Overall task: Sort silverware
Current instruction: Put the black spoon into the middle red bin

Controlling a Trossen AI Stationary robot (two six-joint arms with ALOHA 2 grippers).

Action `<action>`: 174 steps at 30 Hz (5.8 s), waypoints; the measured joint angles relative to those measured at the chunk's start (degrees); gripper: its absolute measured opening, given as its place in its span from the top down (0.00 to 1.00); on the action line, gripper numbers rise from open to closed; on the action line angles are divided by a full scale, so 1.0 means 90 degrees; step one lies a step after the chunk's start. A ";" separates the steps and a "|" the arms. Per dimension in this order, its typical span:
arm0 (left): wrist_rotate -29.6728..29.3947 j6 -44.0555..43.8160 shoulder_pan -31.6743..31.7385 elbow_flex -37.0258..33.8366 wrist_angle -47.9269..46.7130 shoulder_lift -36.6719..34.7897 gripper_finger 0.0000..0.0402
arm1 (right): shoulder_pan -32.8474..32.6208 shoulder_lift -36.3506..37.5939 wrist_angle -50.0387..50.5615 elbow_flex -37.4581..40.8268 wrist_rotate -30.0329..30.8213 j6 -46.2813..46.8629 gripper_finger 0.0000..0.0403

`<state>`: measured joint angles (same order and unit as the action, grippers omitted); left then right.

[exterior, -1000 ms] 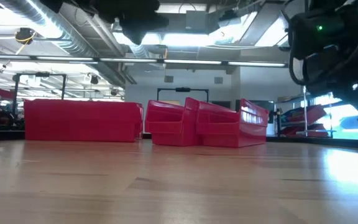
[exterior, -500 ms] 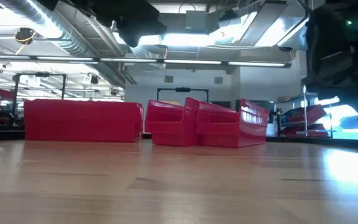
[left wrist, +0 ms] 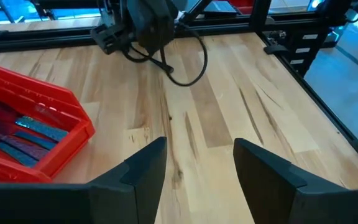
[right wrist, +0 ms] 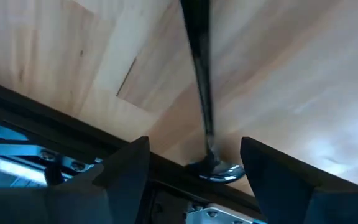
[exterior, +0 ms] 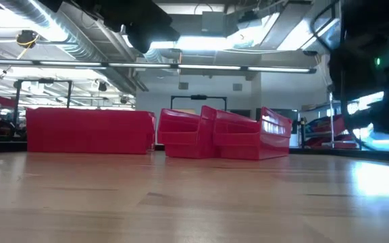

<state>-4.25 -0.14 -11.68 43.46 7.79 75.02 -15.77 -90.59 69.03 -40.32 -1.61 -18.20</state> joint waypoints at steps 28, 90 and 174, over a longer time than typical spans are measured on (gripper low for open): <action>-0.0655 0.0064 0.0010 0.0000 -0.0316 0.0000 0.57 | 0.0005 -0.0828 -0.0167 -0.0003 0.0132 0.0142 0.84; -0.0776 0.0165 0.0262 0.0005 0.1862 0.0022 0.57 | 0.1607 0.0775 -0.2345 -0.3225 -0.0378 0.2496 1.00; -0.0580 0.0064 0.0809 0.1122 0.1565 0.1773 0.68 | 0.1632 -0.0584 -0.1543 -0.4294 0.0070 0.2078 1.00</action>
<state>-9.47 0.44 -4.40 53.56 21.88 90.98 -1.08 -95.85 55.14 -78.96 -0.97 0.50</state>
